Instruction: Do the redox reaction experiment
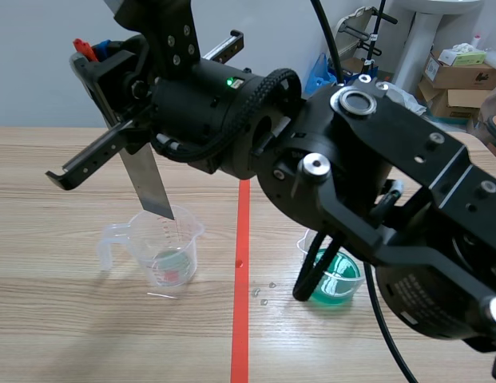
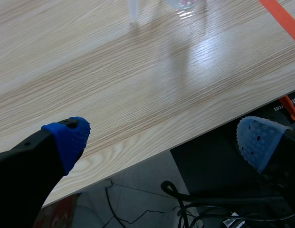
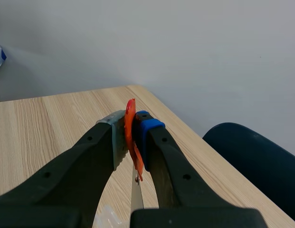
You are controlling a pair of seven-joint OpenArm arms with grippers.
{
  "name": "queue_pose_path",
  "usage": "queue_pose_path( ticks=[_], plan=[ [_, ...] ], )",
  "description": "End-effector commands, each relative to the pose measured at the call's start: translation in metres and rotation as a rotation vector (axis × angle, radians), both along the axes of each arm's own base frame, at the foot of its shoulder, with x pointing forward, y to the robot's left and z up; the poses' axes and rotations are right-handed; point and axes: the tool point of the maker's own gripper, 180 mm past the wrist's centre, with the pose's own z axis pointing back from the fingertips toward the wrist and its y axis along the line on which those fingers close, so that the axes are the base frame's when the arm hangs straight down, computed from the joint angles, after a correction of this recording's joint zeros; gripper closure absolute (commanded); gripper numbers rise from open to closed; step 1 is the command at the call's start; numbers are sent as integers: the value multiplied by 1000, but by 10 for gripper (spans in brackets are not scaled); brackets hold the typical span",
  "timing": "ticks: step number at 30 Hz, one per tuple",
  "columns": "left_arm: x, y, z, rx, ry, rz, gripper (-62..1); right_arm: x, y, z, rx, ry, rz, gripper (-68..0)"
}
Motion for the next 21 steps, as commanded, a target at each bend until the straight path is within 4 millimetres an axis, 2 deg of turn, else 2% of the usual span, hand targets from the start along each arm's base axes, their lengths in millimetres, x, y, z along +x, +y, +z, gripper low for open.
queue_pose_path(
  ticks=[1,21],
  plan=[
    [3,-2,4,-8,-21,-3,-623,1,-2,15,35,-37,0,-15],
    [4,-3,6,-14,-35,-6,-623,1,-2,15,35,-36,0,-15]
  ],
)
